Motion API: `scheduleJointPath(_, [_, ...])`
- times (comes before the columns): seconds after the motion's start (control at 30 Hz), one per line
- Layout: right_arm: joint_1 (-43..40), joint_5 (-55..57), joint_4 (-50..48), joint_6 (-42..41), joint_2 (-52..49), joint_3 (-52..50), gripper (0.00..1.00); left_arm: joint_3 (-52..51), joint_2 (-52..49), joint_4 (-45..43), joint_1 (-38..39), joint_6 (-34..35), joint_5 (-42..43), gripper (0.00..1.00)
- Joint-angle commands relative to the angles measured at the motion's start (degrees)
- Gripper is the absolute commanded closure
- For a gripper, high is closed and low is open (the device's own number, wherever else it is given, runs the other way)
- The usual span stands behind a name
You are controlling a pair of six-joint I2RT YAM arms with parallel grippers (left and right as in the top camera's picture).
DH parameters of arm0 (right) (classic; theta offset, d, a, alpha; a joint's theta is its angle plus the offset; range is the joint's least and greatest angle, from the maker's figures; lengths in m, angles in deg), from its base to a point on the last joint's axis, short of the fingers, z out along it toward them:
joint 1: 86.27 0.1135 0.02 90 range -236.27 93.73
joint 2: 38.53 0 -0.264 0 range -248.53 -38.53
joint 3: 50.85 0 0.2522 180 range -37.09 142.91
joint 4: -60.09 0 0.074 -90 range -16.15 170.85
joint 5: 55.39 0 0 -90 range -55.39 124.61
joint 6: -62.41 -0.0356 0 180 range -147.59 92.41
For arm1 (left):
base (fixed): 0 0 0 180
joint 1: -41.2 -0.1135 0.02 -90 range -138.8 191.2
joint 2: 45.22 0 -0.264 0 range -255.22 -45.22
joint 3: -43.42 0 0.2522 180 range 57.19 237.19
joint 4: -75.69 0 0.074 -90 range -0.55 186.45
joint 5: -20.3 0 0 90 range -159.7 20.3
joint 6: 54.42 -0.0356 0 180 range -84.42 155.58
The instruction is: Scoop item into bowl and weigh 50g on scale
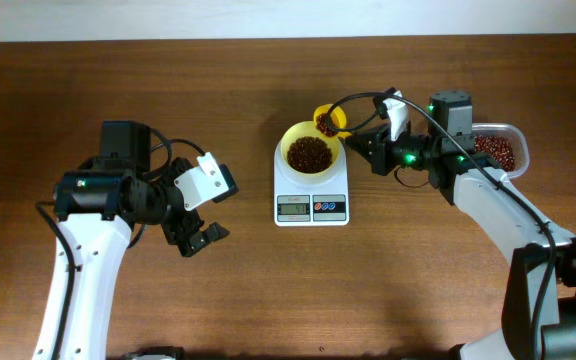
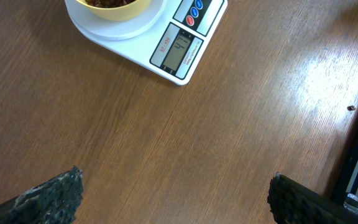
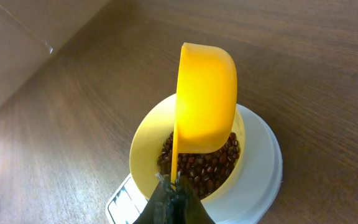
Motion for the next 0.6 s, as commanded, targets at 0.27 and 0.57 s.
scheduleJointPath(0.27, [0.79, 4.04, 3.52, 0.59, 3.67, 0.24, 0.96, -0.11, 0.24, 0.09, -0.28, -0.5, 1.03, 0.01])
scheduleJointPath(0.57, [0.72, 2.38, 3.61, 0.57, 4.04, 0.26, 0.96, -0.11, 0.24, 0.09, -0.28, -0.5, 1.01, 0.01])
